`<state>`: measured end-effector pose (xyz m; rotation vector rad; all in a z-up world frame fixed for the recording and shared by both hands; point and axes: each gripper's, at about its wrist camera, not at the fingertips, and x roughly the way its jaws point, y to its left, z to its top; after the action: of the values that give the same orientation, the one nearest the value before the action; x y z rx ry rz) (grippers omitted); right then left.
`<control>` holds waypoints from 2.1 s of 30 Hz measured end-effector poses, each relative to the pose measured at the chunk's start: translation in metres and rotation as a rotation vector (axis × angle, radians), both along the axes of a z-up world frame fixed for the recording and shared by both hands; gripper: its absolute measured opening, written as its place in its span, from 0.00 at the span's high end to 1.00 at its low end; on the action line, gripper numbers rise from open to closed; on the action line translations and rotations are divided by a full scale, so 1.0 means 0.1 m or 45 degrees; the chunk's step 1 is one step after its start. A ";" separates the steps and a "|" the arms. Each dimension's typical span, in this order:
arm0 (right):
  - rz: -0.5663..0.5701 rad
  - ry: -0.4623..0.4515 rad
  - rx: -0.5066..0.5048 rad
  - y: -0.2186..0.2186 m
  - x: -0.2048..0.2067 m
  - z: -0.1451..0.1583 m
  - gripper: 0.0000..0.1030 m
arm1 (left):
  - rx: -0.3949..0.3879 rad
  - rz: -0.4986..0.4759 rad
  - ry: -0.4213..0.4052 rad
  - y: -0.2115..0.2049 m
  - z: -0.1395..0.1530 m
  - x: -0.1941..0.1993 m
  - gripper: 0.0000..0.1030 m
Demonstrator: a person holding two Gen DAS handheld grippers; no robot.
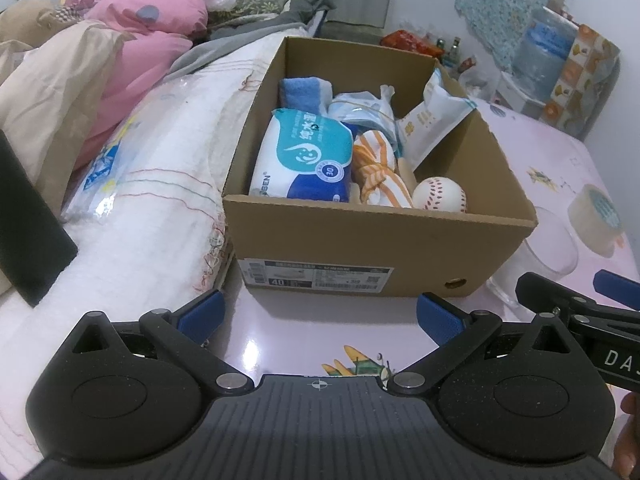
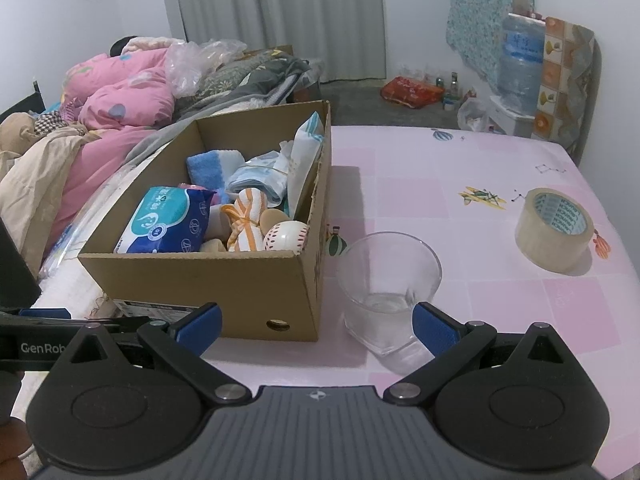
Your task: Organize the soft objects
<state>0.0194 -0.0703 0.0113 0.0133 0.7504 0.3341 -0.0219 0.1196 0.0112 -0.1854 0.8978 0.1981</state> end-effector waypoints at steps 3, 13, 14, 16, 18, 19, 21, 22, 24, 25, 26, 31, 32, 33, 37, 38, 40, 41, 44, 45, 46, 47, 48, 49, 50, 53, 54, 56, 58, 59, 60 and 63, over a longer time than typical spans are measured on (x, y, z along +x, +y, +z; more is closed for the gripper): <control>-0.001 -0.002 -0.001 0.00 0.00 0.00 0.14 | -0.002 0.000 0.000 0.00 0.00 0.00 0.00; -0.004 0.000 -0.002 -0.02 0.00 0.00 0.14 | -0.010 -0.006 0.002 0.00 -0.01 0.00 0.00; -0.008 -0.001 -0.004 -0.03 0.00 0.00 0.14 | -0.012 -0.008 0.002 -0.01 -0.01 0.00 0.00; -0.013 -0.005 -0.008 -0.05 -0.01 0.00 0.14 | -0.016 -0.015 0.001 -0.03 -0.01 0.00 0.00; -0.019 -0.006 -0.011 -0.06 -0.03 0.00 0.14 | -0.017 -0.021 0.002 -0.04 -0.01 0.00 0.00; -0.021 -0.006 -0.011 -0.07 -0.03 0.00 0.14 | -0.018 -0.023 0.003 -0.05 -0.02 0.01 0.00; -0.023 -0.004 -0.011 -0.08 -0.03 0.00 0.14 | -0.018 -0.027 0.003 -0.05 -0.02 0.01 0.00; -0.025 -0.003 -0.010 -0.09 -0.03 0.00 0.14 | -0.019 -0.028 0.003 -0.06 -0.02 0.01 0.00; -0.027 -0.005 -0.014 -0.08 -0.03 0.01 0.14 | -0.022 -0.032 0.004 -0.06 -0.02 0.02 0.00; -0.028 -0.006 -0.015 -0.08 -0.03 0.01 0.14 | -0.023 -0.033 0.005 -0.06 -0.02 0.02 0.00; -0.029 -0.006 -0.016 -0.09 -0.03 0.01 0.14 | -0.025 -0.035 0.005 -0.06 -0.02 0.03 0.00; -0.034 -0.003 -0.014 -0.10 -0.02 0.01 0.14 | -0.030 -0.040 0.008 -0.07 -0.03 0.04 0.00; -0.034 -0.003 -0.015 -0.10 -0.02 0.01 0.14 | -0.031 -0.041 0.009 -0.07 -0.03 0.05 0.00; -0.034 -0.003 -0.016 -0.10 -0.02 0.01 0.14 | -0.032 -0.042 0.009 -0.08 -0.03 0.05 0.00; -0.033 -0.003 -0.014 -0.10 -0.02 0.01 0.14 | -0.034 -0.043 0.011 -0.08 -0.03 0.05 0.00; -0.034 -0.002 -0.014 -0.10 -0.02 0.01 0.14 | -0.033 -0.043 0.011 -0.08 -0.03 0.05 0.00; -0.033 -0.002 -0.014 -0.10 -0.02 0.01 0.14 | -0.033 -0.043 0.011 -0.08 -0.03 0.05 0.00; -0.033 -0.002 -0.015 -0.10 -0.02 0.01 0.14 | -0.033 -0.043 0.011 -0.08 -0.03 0.05 0.00; -0.033 -0.003 -0.015 -0.10 -0.02 0.01 0.14 | -0.034 -0.043 0.011 -0.08 -0.03 0.05 0.00; -0.033 -0.003 -0.014 -0.10 -0.02 0.01 0.14 | -0.033 -0.042 0.011 -0.08 -0.03 0.05 0.00; -0.033 -0.003 -0.014 -0.10 -0.02 0.01 0.14 | -0.033 -0.042 0.010 -0.08 -0.03 0.05 0.00; -0.033 -0.003 -0.014 -0.10 -0.02 0.01 0.14 | -0.033 -0.042 0.010 -0.08 -0.03 0.05 0.00; -0.032 -0.003 -0.014 -0.10 -0.02 0.01 0.14 | -0.032 -0.043 0.009 -0.08 -0.03 0.05 0.00; -0.033 -0.003 -0.014 -0.11 -0.02 0.01 0.14 | -0.031 -0.043 0.008 -0.08 -0.03 0.05 0.00; -0.033 -0.004 -0.014 -0.10 -0.02 0.01 0.14 | -0.031 -0.043 0.008 -0.08 -0.03 0.05 0.00; -0.034 -0.004 -0.014 -0.10 -0.02 0.01 0.14 | -0.032 -0.043 0.008 -0.08 -0.03 0.05 0.00; -0.034 -0.004 -0.015 -0.10 -0.02 0.01 0.14 | -0.031 -0.043 0.008 -0.08 -0.03 0.05 0.00; -0.034 -0.004 -0.015 -0.10 -0.02 0.01 0.14 | -0.030 -0.043 0.008 -0.08 -0.03 0.05 0.00; -0.033 -0.003 -0.014 -0.10 -0.02 0.01 0.14 | -0.030 -0.043 0.007 -0.08 -0.03 0.05 0.00; -0.033 -0.003 -0.014 -0.10 -0.02 0.01 0.14 | -0.031 -0.043 0.008 -0.08 -0.03 0.05 0.00; -0.033 -0.003 -0.014 -0.10 -0.02 0.01 0.14 | -0.031 -0.043 0.008 -0.08 -0.03 0.05 0.00; -0.033 -0.004 -0.014 -0.10 -0.02 0.01 0.14 | -0.030 -0.043 0.008 -0.08 -0.03 0.05 0.00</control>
<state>0.0173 -0.0804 0.0123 0.0120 0.7486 0.3049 -0.0170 0.1117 0.0085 -0.1915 0.9088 0.1564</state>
